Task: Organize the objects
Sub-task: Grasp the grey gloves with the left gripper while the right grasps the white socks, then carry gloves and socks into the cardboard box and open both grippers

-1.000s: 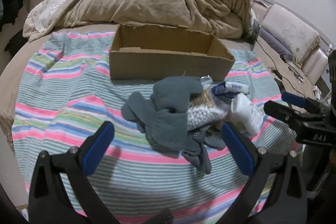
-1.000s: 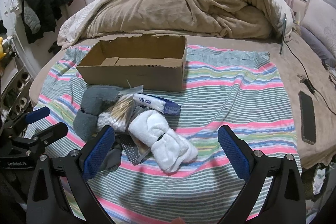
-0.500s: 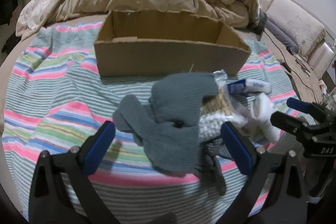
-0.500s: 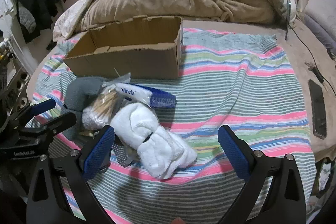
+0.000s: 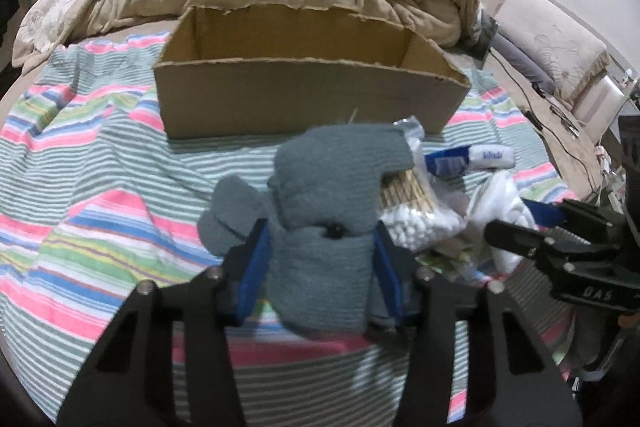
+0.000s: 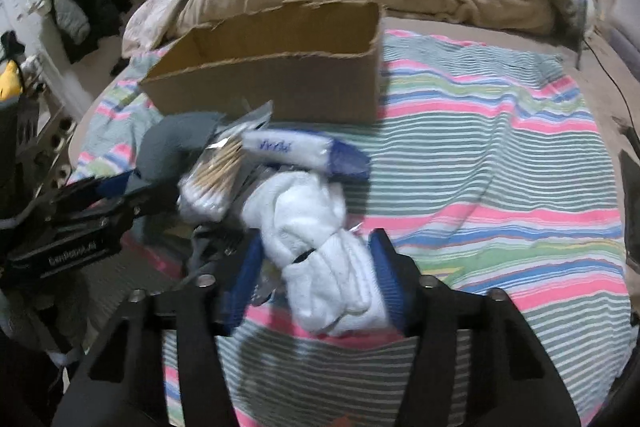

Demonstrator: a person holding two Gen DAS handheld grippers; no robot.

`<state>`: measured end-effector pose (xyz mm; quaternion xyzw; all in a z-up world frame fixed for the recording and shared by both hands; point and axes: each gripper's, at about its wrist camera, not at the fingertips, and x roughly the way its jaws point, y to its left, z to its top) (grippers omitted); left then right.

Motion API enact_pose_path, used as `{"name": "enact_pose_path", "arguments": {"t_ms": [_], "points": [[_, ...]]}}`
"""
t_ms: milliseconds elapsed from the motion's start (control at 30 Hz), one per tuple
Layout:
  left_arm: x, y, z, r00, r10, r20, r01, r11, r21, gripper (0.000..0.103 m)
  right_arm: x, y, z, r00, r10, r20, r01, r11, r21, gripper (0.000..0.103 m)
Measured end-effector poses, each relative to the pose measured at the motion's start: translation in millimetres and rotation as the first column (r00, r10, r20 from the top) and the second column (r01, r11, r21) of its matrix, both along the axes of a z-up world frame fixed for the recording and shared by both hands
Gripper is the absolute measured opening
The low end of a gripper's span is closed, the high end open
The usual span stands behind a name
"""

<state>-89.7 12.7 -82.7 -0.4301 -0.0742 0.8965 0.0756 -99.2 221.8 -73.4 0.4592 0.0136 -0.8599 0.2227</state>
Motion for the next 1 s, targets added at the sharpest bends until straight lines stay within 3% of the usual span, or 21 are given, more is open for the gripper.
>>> {"name": "enact_pose_path", "arguments": {"t_ms": [200, 700, 1000], "points": [[5.4, -1.4, 4.8, 1.000, -0.018, -0.018, 0.019, 0.999, 0.038, 0.046, 2.7, 4.0, 2.9, 1.000, 0.000, -0.012, 0.000, 0.999, -0.038, 0.045], [23.7, -12.4, 53.9, 0.993, -0.022, -0.113, 0.031, 0.996, 0.079, 0.045, 14.9, 17.9, 54.3, 0.990, -0.013, -0.139, 0.002, 0.997, -0.077, 0.045], [5.4, -27.8, 86.0, 0.983, -0.003, -0.182, 0.016, 0.998, 0.068, 0.045, 1.2, 13.8, 94.6, 0.971, -0.003, -0.238, -0.016, 0.997, -0.077, 0.045]]}}
